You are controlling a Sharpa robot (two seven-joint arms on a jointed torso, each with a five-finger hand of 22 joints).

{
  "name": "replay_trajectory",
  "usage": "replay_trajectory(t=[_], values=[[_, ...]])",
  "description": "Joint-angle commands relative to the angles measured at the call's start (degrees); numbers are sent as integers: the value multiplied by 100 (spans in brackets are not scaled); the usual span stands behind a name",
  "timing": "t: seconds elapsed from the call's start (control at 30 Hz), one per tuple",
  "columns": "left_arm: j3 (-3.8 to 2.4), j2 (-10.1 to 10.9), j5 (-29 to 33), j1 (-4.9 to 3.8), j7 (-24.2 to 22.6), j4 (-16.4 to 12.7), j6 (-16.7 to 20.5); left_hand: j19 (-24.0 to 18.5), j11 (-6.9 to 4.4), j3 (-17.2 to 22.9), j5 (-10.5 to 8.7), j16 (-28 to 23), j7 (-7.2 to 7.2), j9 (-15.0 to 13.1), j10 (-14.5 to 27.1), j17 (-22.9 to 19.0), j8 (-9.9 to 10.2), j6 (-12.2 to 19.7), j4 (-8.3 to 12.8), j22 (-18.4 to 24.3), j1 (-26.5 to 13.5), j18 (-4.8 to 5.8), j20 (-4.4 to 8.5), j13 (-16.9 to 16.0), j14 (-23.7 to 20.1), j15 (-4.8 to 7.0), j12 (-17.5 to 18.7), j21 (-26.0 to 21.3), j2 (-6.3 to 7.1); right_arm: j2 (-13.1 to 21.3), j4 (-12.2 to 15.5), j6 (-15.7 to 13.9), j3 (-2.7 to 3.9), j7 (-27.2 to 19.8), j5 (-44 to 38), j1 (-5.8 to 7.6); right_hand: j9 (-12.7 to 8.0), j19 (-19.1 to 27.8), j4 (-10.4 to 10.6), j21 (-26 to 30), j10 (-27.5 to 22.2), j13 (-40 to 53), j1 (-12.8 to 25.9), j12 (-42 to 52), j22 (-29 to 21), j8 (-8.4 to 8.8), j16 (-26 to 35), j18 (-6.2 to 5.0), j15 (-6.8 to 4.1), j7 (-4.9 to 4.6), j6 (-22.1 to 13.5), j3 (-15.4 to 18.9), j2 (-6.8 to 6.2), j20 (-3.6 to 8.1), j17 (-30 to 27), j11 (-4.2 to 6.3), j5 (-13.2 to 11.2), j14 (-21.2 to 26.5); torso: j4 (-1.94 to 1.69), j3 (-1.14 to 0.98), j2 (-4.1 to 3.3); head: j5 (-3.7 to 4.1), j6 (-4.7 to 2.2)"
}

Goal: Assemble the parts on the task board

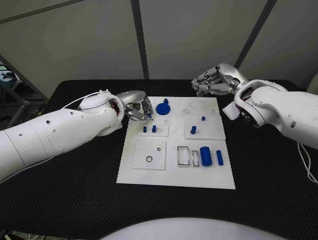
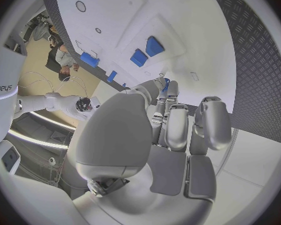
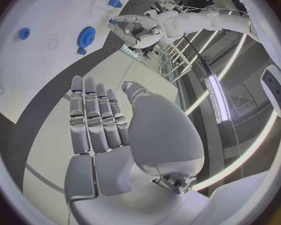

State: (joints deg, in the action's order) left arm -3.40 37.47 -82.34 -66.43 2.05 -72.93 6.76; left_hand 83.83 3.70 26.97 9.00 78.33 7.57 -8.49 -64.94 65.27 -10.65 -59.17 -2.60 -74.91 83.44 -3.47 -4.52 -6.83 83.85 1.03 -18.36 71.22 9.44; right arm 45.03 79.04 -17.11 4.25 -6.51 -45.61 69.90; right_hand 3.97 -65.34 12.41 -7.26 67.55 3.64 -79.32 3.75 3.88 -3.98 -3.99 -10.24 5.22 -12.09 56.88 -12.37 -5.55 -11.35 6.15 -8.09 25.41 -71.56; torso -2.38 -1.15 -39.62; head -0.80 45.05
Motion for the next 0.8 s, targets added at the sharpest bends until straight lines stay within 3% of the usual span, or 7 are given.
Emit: replay_trajectory(t=[0.03, 0.8], values=[[-5, -27, 78, 1, 30, 21, -93, 5, -7, 23, -18, 23, 2, 8, -29, -3, 23, -46, 4, -415, -57, -51, -19, -5, 66, -19, 21, 24, -11, -6, 14, 16, 3, -43, -8, 10, -1, -44, -26, 32, -34, 5, -5, 13, -3, 9, 25, -32, -6, 17, -27, -1, 25, 12, -10, 2, 13, 19, 2, 1, 5, 2, 1], [-4, -100, 106, 55, -9, 38, -155, 5, -16, 21, -26, 22, -6, 7, -59, -11, 26, -68, 7, -420, -73, -51, -20, -14, 62, -14, 24, 26, -9, -11, 17, 16, 3, -43, -8, 10, 0, -48, -31, 38, -34, 4, -8, 13, -3, 8, 25, -32, -7, 18, -26, -11, 29, 13, -14, 4, 14, 18, -3, 5, 0, 38, 20]])
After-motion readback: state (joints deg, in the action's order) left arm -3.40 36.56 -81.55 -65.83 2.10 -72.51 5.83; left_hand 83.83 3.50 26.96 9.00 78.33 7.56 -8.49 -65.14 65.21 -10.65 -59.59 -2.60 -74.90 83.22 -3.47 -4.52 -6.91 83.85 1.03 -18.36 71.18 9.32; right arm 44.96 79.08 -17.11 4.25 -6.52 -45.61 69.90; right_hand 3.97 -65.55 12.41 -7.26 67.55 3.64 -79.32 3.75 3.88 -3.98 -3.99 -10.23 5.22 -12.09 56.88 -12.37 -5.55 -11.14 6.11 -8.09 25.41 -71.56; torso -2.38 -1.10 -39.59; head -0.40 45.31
